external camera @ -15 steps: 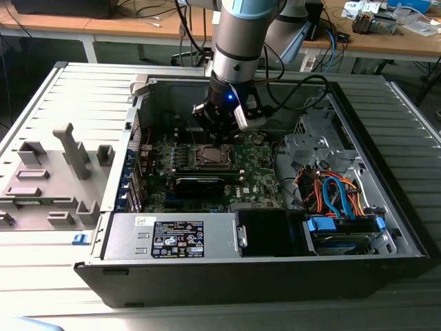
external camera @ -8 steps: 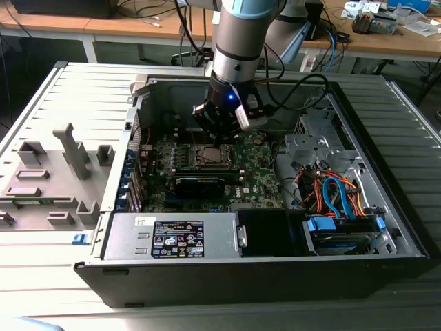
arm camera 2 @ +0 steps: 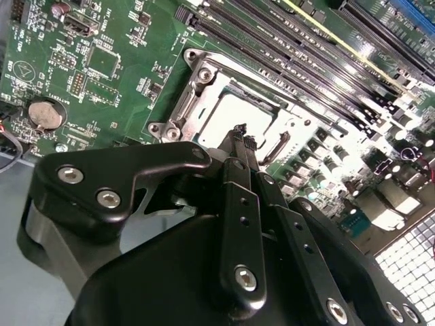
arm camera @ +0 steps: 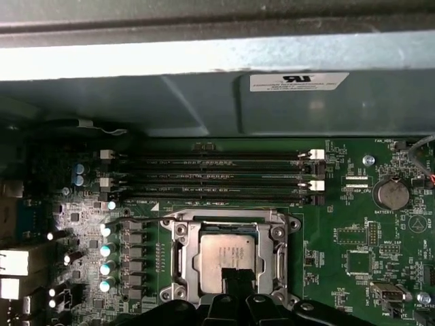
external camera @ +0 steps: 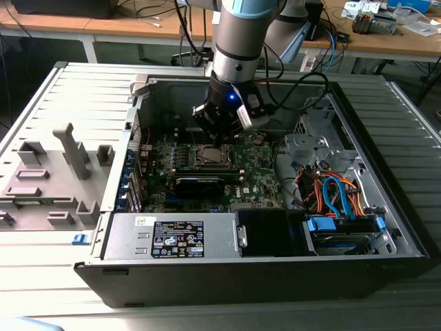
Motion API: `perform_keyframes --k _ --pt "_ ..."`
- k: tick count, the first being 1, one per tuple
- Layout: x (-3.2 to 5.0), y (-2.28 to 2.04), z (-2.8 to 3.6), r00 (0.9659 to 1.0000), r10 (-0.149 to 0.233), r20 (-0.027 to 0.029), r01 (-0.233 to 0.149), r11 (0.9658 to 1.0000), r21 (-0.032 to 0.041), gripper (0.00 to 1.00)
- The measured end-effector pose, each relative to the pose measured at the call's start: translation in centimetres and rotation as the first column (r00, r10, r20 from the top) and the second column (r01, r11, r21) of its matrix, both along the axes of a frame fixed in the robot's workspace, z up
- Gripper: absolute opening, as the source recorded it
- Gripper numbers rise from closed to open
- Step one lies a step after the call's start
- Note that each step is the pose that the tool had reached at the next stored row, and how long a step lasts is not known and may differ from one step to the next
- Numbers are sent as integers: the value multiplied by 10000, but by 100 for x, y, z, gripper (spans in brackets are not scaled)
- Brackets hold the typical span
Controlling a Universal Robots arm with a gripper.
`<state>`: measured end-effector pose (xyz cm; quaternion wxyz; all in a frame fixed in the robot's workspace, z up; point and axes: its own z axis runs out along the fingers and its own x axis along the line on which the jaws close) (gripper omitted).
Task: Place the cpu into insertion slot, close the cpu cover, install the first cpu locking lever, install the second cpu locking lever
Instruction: 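Install the first cpu locking lever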
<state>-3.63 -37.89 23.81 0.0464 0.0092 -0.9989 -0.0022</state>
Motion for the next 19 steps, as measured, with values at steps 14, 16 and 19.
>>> perform_keyframes --k 14,16,19 --pt "0 0 0 9982 602 0 -602 9982 -1 11" --pt "0 0 0 9977 680 0 -680 9977 -1 11" --pt "0 0 0 9968 796 0 -796 9968 0 11"
